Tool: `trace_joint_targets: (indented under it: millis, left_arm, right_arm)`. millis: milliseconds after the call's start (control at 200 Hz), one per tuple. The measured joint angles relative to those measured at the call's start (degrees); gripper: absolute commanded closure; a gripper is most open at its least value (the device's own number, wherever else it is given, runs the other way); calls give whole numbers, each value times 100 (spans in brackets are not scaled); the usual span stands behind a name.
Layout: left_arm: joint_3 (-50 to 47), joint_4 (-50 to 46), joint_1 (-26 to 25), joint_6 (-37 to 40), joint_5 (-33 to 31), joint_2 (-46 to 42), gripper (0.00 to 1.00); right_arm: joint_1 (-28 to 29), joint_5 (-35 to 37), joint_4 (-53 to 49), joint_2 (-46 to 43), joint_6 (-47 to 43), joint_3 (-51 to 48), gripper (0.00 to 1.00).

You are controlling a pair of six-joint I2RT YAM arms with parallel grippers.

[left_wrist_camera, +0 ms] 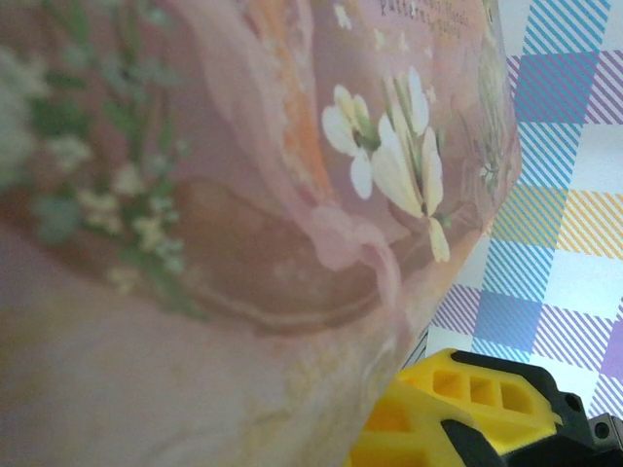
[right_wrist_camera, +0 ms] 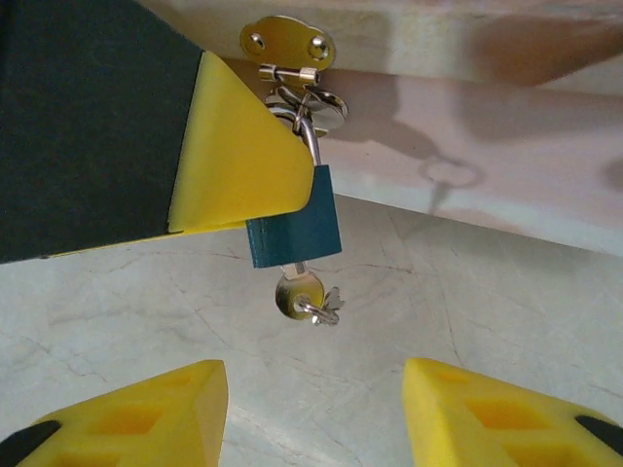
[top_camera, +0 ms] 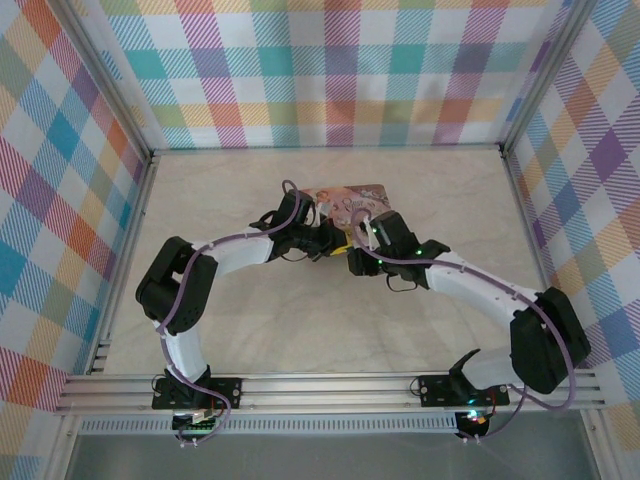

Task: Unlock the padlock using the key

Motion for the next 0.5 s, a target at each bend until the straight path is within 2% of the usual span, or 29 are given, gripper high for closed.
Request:
trace_joint_targets:
  millis: [185, 500]
  left_arm:
    - [13, -4, 0, 0, 39, -2, 96]
    - [46, -11, 0, -2, 50, -2, 96]
  right_arm:
    - [105, 243, -87, 319, -173, 275, 49]
    - [188, 516, -181, 688, -426, 592, 59]
